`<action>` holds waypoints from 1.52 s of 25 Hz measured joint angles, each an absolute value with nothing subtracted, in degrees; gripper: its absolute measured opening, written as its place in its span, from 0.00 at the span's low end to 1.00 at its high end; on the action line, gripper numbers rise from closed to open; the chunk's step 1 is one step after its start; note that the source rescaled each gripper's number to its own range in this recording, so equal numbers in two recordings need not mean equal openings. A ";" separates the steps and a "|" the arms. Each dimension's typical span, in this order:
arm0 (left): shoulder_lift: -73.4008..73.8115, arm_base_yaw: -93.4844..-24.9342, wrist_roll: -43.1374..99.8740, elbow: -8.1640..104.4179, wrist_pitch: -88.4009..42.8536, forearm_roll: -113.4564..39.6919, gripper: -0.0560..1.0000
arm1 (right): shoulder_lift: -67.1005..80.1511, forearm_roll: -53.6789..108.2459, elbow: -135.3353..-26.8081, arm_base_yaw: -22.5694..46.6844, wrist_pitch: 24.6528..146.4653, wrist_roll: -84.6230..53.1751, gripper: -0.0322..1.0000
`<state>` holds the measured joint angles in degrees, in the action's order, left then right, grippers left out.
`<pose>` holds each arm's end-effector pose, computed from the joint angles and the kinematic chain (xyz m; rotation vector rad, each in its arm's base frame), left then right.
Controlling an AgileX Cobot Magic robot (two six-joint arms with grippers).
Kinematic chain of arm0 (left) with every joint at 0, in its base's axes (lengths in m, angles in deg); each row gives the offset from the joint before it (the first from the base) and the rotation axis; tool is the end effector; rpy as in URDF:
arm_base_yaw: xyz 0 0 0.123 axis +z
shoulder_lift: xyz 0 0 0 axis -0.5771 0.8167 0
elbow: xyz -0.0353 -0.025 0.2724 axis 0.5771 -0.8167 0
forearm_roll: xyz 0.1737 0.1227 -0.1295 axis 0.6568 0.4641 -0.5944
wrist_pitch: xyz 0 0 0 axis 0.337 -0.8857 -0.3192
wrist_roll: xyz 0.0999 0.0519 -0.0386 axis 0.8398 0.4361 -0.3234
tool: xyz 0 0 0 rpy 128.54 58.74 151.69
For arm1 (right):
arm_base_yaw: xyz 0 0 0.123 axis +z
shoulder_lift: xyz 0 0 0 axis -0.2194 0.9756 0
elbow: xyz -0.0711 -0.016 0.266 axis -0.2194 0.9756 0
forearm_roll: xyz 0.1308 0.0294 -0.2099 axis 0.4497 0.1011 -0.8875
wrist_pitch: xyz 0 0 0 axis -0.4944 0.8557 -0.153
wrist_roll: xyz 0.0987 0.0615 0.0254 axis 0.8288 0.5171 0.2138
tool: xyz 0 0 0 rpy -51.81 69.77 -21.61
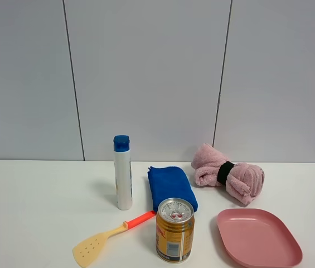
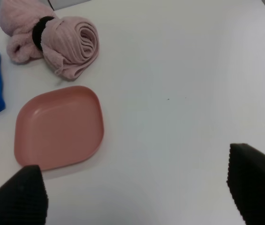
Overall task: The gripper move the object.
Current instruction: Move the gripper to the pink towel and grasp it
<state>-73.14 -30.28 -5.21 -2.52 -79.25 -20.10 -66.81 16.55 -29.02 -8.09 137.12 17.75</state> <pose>0.0255 0.0081 0.2657 -0.0822 2.0275 0.1284 0.0279 -0.0030 0.2606 0.1098 2.0476 0.1057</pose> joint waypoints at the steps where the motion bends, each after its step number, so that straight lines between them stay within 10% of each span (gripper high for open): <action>1: -73.14 -30.28 -5.21 -2.52 -79.25 -20.10 1.00 | -66.81 16.55 -29.02 -8.09 137.12 17.75 0.71; 14: -73.14 -30.28 -5.27 -2.52 -79.25 -20.10 1.00 | -61.40 28.68 -31.10 -8.09 135.99 4.22 0.71; 32: -73.14 -30.28 -5.27 -2.52 -79.25 -20.10 1.00 | -15.51 64.90 -74.10 -7.57 137.55 -20.19 0.71; 38: -73.14 -30.28 -5.27 -2.52 -79.25 -20.10 1.00 | -4.19 60.73 -77.74 3.74 136.00 -19.62 0.71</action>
<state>-73.14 -30.28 -5.27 -2.52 -79.25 -20.10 -4.19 60.73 -77.74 3.74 136.00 -19.62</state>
